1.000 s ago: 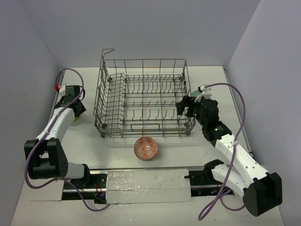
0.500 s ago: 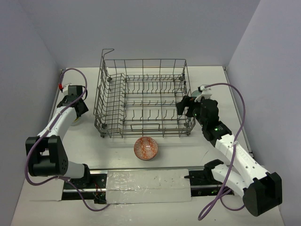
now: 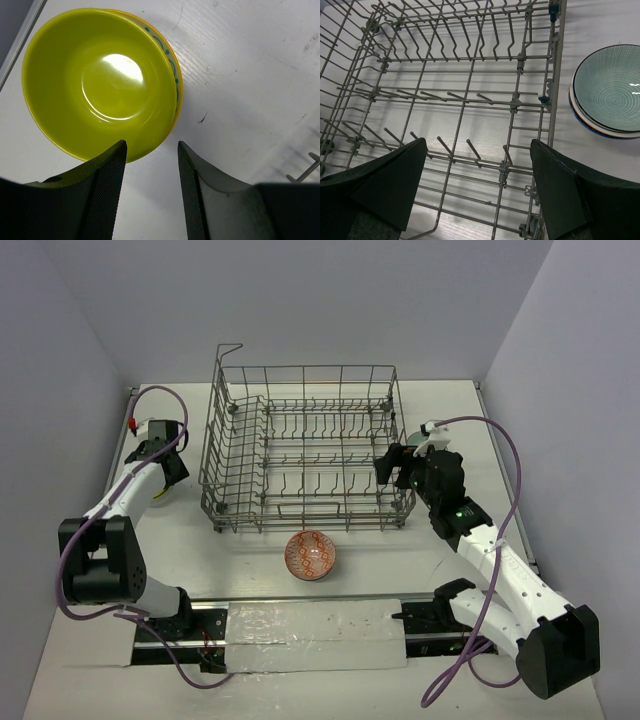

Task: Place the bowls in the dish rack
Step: Pick up the bowl from the bowl.

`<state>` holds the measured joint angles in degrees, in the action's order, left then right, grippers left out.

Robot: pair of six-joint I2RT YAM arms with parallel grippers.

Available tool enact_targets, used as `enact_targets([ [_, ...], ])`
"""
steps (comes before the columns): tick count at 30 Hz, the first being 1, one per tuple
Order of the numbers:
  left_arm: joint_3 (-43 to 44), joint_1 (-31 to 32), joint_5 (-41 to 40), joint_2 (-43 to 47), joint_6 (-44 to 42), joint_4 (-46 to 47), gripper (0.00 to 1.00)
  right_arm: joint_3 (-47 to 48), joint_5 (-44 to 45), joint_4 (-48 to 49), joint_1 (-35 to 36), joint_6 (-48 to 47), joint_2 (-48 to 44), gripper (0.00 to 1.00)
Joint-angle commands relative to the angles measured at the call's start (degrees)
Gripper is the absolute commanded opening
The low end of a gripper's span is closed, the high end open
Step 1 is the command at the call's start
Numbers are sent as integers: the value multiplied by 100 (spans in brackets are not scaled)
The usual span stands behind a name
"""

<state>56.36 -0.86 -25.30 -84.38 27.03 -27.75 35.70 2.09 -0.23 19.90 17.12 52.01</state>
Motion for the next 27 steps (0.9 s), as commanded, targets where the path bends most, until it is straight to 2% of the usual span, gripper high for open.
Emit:
enact_targets([
  [1,235,-2,-133,-17,-40,6,50,341,11,93,23,1,-7,91],
  [8,288,-2,-282,-88,-13,-73,46,332,11,93,23,10,-6,91],
  [18,306,-2,-239,-140,-4,-99,44,323,29,93,23,1,-15,91],
  [25,279,-2,-177,-131,-48,-73,31,332,46,76,23,1,-15,91],
  [27,288,-2,-186,-131,-48,-64,31,341,46,84,23,-7,-7,91],
])
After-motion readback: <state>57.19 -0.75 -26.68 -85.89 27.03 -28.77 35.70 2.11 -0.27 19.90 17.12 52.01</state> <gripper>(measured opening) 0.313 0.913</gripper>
